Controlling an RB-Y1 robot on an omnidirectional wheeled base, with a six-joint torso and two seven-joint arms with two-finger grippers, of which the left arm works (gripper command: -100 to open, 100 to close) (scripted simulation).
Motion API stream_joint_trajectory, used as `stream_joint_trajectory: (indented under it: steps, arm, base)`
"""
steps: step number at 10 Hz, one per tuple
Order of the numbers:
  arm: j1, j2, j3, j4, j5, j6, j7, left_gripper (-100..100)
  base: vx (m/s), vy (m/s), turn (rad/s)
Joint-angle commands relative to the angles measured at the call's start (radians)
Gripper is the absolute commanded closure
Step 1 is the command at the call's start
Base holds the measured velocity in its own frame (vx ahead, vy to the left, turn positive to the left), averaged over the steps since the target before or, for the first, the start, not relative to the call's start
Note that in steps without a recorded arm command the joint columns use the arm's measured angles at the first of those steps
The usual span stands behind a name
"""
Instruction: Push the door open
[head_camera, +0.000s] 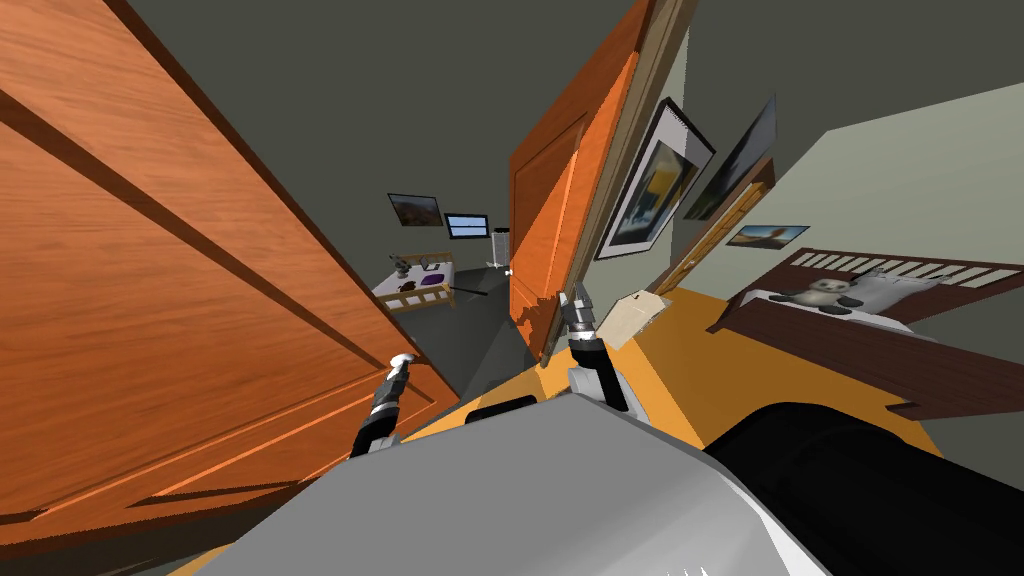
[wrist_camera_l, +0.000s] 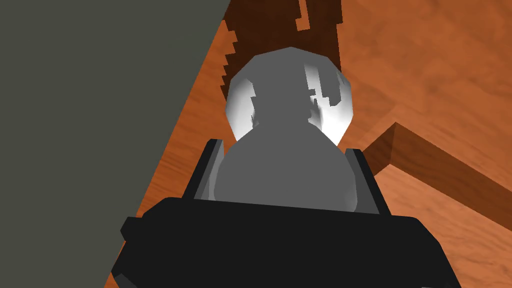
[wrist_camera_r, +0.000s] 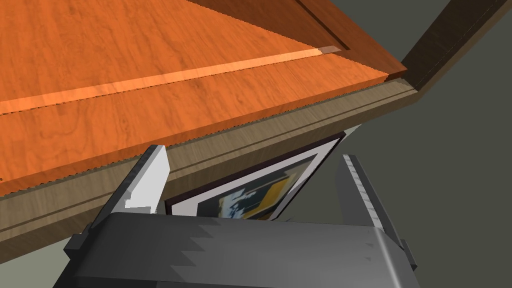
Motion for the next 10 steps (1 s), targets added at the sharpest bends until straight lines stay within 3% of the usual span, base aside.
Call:
stream_joint_trajectory:
  steps: [1,6,10]
  arm:
    - [-0.001,-0.006,0.012,-0.009,0.007,0.0,0.05,100]
    - [-0.002,-0.019,0.025,-0.017,0.016,0.003,0.147,100]
    - [-0.003,-0.039,0.047,-0.03,0.029,0.007,0.265,100]
  base:
    - [0.052,0.023,-0.001]
    - [0.036,0.017,-0.003]
    - [0.043,0.021,-0.003]
